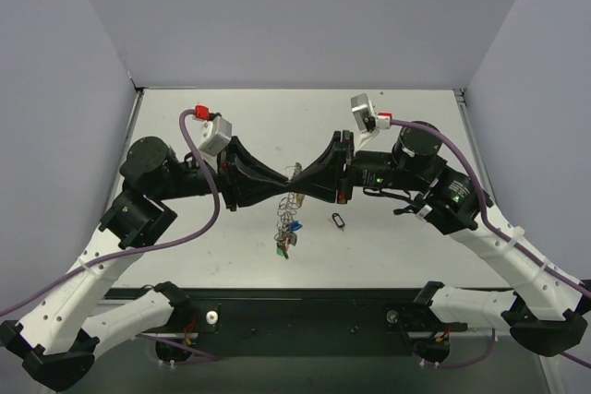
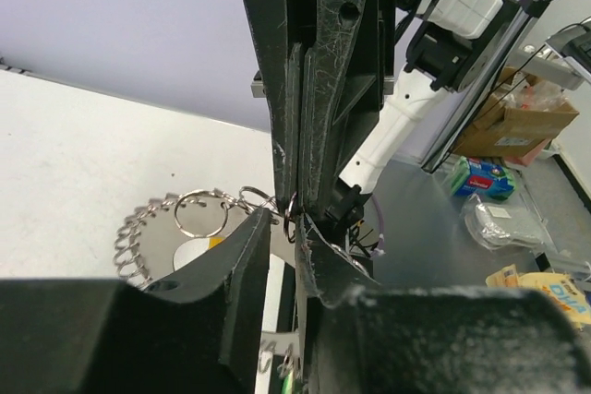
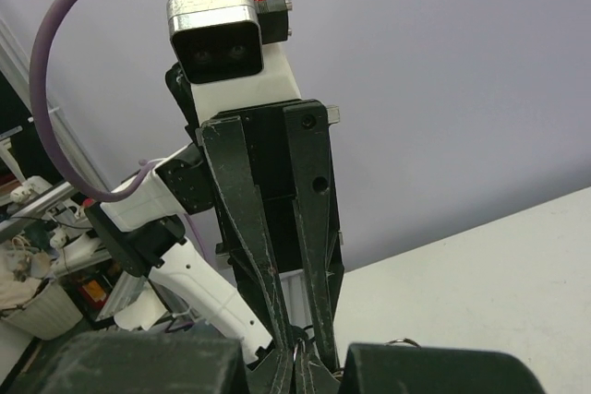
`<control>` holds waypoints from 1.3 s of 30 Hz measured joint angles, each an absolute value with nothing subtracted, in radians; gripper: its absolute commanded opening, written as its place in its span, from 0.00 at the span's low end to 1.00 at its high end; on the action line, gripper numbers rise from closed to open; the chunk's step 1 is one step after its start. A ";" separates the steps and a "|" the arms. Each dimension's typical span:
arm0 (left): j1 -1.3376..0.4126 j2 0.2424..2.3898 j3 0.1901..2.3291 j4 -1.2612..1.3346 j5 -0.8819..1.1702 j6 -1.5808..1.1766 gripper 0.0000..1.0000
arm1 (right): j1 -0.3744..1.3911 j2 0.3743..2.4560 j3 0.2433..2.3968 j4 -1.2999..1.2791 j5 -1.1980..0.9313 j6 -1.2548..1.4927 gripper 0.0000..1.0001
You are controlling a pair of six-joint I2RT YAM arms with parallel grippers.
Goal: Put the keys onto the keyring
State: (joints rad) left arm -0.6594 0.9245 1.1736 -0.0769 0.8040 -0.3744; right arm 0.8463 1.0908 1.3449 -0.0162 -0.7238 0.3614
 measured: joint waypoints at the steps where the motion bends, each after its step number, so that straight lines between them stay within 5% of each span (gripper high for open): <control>1: -0.659 0.926 1.176 -0.089 0.803 -0.365 0.28 | 0.846 1.091 1.345 -0.020 -0.724 0.361 0.00; 8: -0.660 0.926 1.176 -0.134 0.787 -0.327 0.34 | 0.852 1.096 1.345 -0.043 -0.724 0.354 0.00; 12: -0.662 0.927 1.176 -0.141 0.782 -0.320 0.22 | 0.852 1.096 1.345 -0.049 -0.723 0.348 0.00; 14: -0.664 0.927 1.176 -0.140 0.783 -0.319 0.00 | 0.852 1.096 1.345 -0.049 -0.721 0.346 0.00; 18: -0.667 0.927 1.176 -0.142 0.791 -0.318 0.00 | 0.852 1.096 1.345 -0.050 -0.719 0.339 0.00; 20: -0.667 0.927 1.176 -0.142 0.788 -0.319 0.00 | 0.852 1.096 1.345 -0.051 -0.714 0.337 0.11; 24: -0.666 0.916 1.167 -0.148 0.750 -0.319 0.00 | 0.852 1.082 1.325 -0.031 -0.678 0.338 0.63; 27: -0.667 0.901 1.151 -0.177 0.705 -0.317 0.00 | 0.853 1.035 1.287 -0.016 -0.625 0.323 0.81; 39: -0.667 0.848 1.130 -0.204 0.580 -0.290 0.00 | 0.823 0.894 1.223 0.017 -0.477 0.294 0.88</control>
State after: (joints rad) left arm -0.6666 0.8478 1.1297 -0.2043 0.5804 -0.2905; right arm 0.8234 0.8940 1.2228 0.0170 -0.4774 0.2935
